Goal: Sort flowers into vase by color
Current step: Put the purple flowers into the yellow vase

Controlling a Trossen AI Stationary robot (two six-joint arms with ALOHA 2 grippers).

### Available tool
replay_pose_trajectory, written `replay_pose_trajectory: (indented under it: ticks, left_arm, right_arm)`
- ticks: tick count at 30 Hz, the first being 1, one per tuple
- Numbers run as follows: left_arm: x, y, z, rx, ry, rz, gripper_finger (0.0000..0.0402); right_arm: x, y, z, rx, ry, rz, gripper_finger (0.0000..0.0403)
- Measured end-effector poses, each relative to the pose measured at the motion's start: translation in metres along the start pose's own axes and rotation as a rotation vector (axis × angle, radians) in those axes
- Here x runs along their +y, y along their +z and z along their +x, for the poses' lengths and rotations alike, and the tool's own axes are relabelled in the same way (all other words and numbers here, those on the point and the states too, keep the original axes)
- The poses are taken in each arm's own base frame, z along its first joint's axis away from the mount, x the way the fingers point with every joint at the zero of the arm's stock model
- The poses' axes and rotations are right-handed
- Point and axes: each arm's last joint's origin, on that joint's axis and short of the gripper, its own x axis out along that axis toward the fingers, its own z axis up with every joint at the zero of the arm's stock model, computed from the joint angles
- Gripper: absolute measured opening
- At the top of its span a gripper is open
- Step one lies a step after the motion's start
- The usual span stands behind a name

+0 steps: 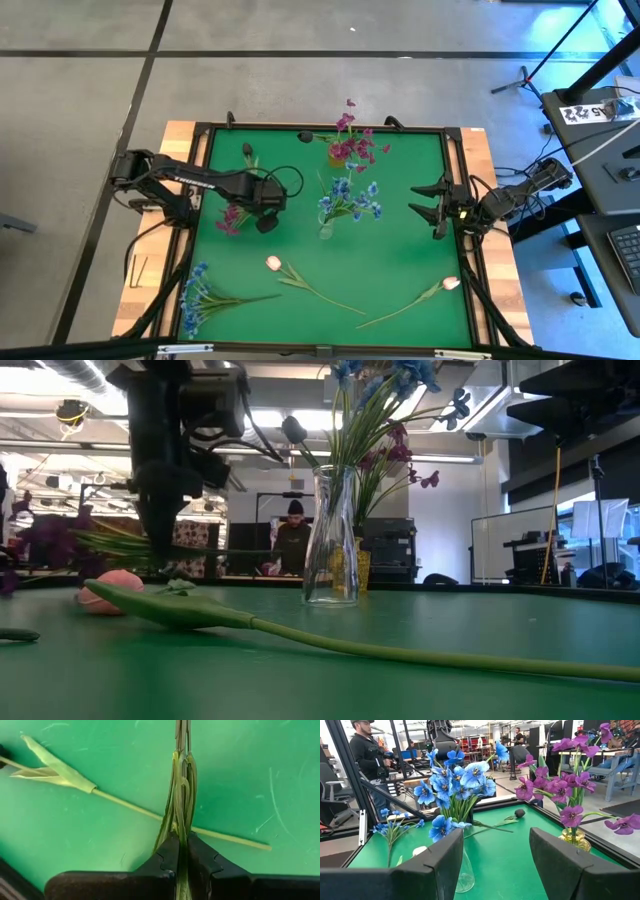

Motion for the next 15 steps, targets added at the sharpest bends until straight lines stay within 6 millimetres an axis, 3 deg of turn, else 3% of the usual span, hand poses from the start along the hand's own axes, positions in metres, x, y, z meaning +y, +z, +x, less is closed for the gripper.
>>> replay_pose_trajectory:
  ticks: [9, 15]
  left_arm:
    - [-0.008, 0.009, -0.028, -0.036, -0.027, 0.021, 0.0016]
    - [-0.012, 0.014, -0.057, -0.073, 0.001, 0.055, 0.0016]
  right_arm:
    - [-0.003, 0.005, 0.000, -0.043, -0.099, 0.025, 0.0227]
    - [-0.002, 0.024, -0.003, -0.083, -0.046, 0.023, 0.0227]
